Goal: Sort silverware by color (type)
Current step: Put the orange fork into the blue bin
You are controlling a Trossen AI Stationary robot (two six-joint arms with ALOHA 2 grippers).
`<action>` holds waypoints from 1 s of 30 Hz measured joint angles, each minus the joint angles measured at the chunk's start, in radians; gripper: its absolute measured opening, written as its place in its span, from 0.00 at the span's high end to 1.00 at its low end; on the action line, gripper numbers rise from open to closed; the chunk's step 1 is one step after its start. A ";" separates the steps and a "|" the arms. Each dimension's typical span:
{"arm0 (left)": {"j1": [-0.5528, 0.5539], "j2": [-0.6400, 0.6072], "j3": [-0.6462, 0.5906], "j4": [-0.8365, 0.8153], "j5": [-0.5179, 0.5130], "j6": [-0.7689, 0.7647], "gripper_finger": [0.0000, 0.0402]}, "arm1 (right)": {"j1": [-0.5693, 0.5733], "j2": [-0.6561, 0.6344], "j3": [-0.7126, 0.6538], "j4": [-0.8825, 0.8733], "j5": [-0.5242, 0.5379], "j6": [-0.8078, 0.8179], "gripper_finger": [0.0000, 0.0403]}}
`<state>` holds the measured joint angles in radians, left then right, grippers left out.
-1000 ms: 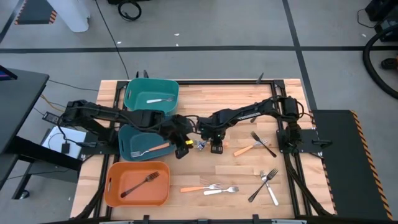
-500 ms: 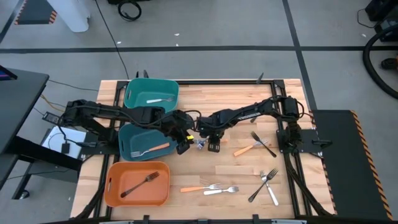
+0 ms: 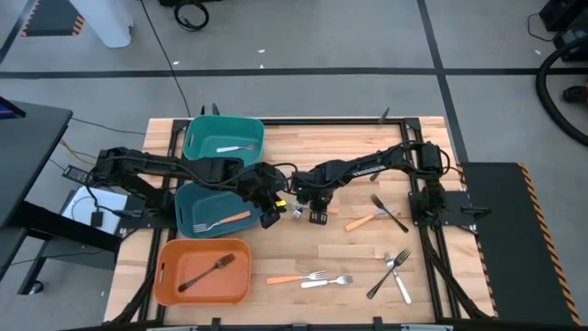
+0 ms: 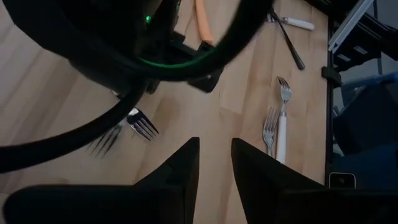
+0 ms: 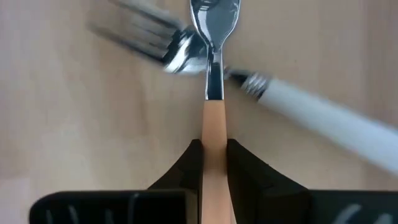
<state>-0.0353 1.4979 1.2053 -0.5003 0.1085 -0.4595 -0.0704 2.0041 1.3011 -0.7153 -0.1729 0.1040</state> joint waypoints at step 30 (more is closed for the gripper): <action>0.223 -0.090 0.000 0.255 -0.003 -0.213 0.74 | -0.196 -0.578 0.021 0.050 0.180 0.085 0.87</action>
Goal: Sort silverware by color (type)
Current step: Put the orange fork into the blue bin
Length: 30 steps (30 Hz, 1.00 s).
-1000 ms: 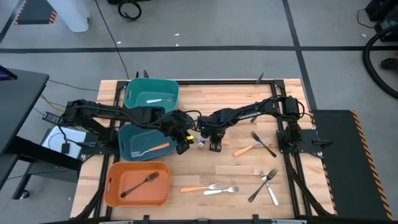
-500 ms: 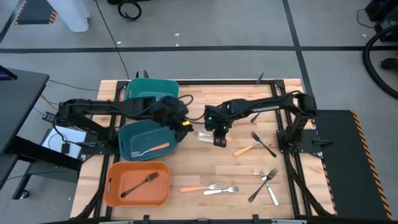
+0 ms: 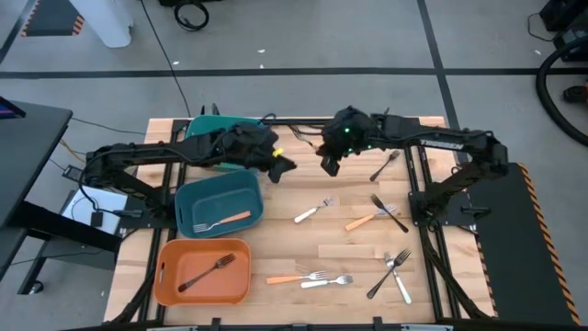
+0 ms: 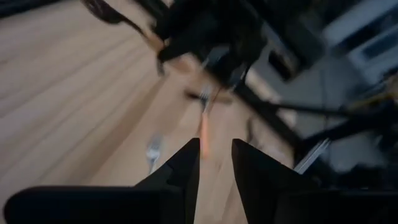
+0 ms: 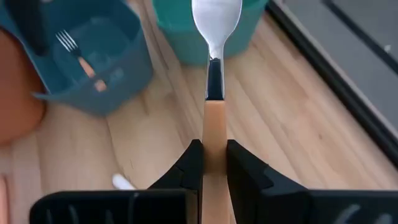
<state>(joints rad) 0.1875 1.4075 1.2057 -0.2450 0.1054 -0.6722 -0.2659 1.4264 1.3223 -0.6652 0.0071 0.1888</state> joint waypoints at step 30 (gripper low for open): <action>0.137 0.000 0.000 0.176 -0.191 -0.053 0.78 | 0.035 0.016 0.000 0.158 -0.025 0.073 0.87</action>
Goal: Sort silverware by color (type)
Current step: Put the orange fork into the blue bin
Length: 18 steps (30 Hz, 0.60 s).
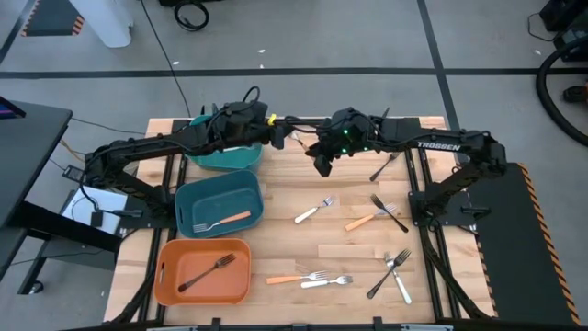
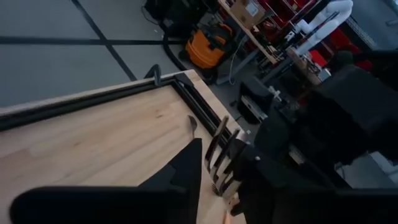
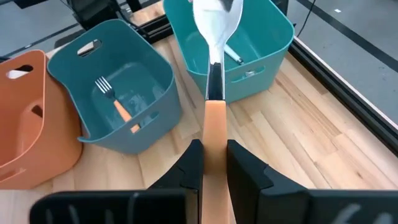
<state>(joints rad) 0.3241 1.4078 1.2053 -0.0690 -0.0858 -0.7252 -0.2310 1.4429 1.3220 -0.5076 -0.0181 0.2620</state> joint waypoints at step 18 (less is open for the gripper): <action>0.010 0.000 -0.001 -0.002 -0.008 0.156 0.97 | -0.044 0.004 0.001 0.022 0.019 -0.105 0.81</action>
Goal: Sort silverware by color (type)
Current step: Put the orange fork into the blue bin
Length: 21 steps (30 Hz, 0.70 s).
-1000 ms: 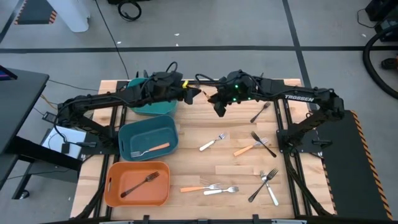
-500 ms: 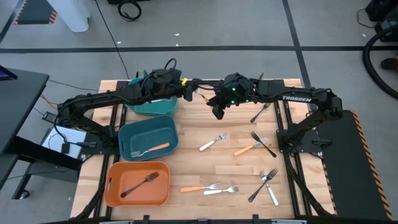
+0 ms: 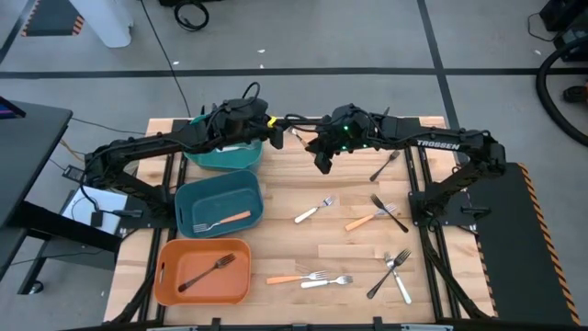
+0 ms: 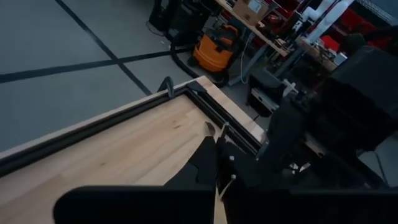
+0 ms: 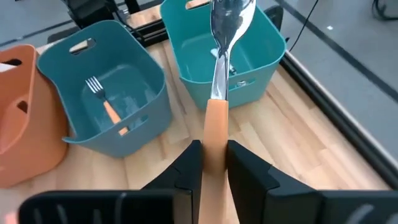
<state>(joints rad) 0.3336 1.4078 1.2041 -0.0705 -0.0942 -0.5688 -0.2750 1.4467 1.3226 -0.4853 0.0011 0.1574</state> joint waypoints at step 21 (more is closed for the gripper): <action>0.047 -0.315 0.001 -0.644 0.079 0.303 0.98 | -0.170 0.000 0.000 0.006 0.062 -0.102 0.69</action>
<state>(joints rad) 0.3811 1.0924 1.2053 -0.7141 -0.0156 -0.2655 -0.4453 1.4467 1.3224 -0.4795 0.0628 0.0556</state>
